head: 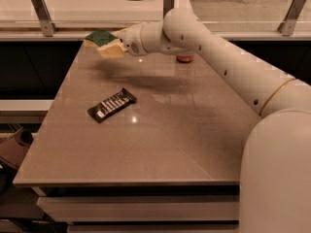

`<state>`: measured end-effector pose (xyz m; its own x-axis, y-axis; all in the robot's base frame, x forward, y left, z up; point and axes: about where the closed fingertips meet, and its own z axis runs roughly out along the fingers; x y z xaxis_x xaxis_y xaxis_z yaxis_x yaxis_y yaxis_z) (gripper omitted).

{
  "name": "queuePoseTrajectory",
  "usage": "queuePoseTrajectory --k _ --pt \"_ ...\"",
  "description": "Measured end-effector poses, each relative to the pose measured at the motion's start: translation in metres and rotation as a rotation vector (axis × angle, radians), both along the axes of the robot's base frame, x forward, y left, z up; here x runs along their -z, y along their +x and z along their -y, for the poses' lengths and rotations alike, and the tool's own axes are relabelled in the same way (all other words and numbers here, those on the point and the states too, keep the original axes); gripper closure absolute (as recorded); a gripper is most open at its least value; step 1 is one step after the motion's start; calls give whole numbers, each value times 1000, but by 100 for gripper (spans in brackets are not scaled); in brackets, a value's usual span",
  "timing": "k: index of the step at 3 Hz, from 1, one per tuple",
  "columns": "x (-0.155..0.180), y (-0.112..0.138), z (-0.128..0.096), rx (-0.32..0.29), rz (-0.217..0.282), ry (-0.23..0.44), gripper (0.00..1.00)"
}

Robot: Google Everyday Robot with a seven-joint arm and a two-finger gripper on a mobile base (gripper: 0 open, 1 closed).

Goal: Pick sponge

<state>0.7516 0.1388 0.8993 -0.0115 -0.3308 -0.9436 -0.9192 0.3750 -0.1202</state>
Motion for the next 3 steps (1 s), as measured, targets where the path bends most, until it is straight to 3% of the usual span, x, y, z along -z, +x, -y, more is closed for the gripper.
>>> queuePoseTrajectory --k 3 --pt "-45 -5 18 3 103 11 100"
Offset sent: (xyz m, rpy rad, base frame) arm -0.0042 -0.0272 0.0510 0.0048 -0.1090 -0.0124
